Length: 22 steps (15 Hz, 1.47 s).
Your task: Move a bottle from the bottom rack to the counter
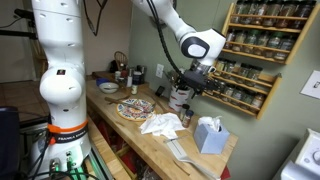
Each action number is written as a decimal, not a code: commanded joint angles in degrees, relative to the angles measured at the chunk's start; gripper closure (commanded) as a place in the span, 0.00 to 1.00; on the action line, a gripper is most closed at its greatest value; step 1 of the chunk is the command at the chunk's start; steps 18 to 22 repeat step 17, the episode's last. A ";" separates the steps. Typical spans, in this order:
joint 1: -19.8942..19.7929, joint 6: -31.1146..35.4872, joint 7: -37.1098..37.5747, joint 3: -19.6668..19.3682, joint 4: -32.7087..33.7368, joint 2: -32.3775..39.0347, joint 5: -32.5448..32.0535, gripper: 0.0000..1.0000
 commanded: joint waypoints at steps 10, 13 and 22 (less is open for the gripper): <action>7.28 -11.92 17.00 -0.66 0.23 -21.42 -6.79 0.00; 9.54 -12.78 16.40 -2.13 1.84 -20.96 -8.20 0.00; 10.59 -12.83 16.77 -2.79 1.85 -21.68 -8.49 0.00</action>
